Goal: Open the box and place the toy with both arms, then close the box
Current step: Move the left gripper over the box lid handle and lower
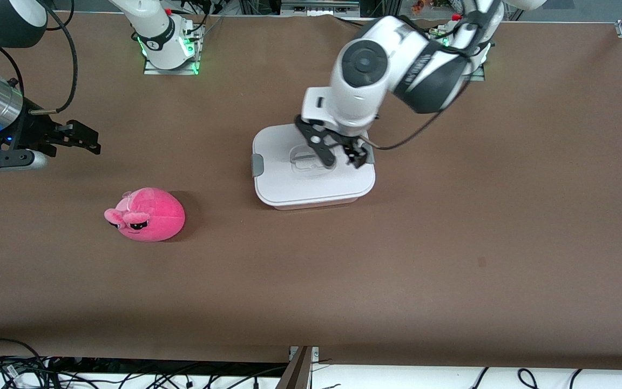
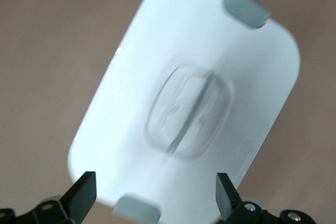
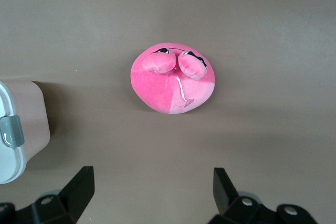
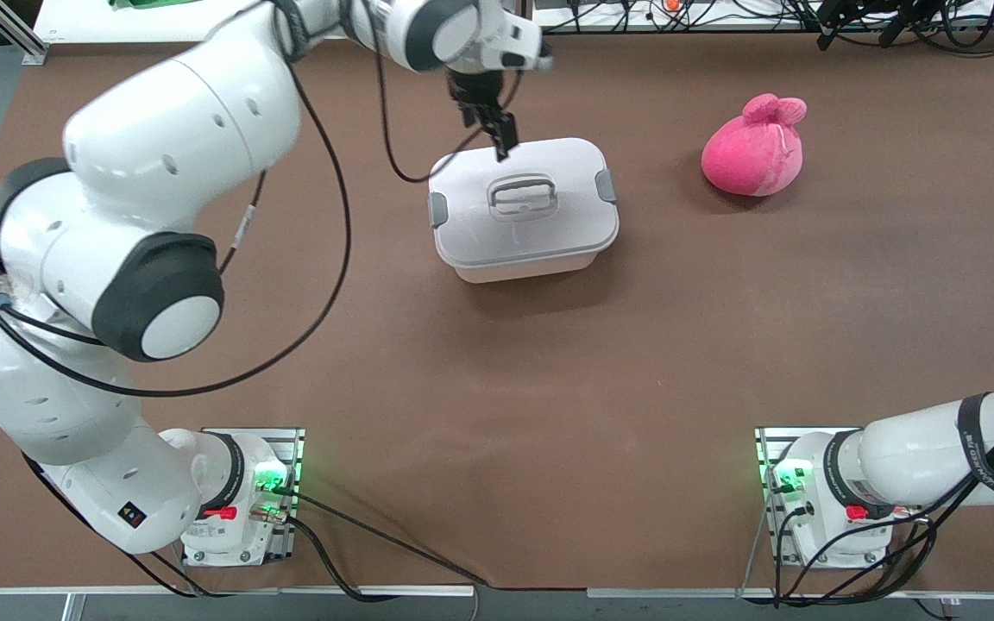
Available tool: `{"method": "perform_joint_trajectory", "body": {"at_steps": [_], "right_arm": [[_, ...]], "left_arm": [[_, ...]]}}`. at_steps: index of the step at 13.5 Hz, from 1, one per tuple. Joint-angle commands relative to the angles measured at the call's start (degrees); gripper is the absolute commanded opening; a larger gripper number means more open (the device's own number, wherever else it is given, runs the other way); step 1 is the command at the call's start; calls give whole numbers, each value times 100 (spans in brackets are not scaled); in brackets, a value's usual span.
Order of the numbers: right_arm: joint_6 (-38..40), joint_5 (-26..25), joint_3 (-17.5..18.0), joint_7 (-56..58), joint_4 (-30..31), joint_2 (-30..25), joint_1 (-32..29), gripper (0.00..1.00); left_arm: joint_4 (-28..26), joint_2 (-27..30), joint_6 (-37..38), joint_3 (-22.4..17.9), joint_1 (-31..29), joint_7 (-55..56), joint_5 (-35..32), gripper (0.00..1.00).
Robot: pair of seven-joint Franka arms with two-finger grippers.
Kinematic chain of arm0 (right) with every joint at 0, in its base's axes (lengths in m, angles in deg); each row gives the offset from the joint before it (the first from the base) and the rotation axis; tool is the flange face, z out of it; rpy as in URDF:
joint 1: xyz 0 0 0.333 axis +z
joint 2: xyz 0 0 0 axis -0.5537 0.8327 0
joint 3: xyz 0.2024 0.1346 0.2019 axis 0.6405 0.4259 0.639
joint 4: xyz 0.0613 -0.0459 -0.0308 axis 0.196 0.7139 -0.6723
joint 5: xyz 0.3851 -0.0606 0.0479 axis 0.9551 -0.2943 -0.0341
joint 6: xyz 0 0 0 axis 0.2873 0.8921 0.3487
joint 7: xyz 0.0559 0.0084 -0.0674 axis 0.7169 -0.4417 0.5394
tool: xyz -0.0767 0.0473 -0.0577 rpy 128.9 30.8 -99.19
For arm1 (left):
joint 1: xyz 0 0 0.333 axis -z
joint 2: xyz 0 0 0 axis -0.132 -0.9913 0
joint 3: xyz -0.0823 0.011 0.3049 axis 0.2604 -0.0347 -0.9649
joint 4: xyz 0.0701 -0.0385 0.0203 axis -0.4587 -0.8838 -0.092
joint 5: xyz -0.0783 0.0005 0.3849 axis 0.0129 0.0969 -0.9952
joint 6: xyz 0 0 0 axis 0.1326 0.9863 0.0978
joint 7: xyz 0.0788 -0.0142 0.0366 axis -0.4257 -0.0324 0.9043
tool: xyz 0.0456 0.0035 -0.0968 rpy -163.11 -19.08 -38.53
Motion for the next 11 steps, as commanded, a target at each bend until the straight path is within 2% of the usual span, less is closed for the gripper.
{"method": "perform_joint_trajectory", "body": {"at_steps": [1, 4, 6, 11], "right_arm": [[40, 13, 67, 17, 15, -34, -72, 100], [40, 22, 67, 17, 15, -34, -72, 100], [40, 22, 67, 17, 15, -34, -72, 100], [40, 22, 58, 17, 15, -34, -72, 100]], "left_arm": [[-359, -125, -808, -88, 228, -272, -125, 100], [-404, -432, -1310, -88, 561, -387, -817, 100], [-404, -521, -1364, -88, 615, -395, -1266, 100], [-413, -635, -1364, -44, 694, -641, -1330, 100]]}}
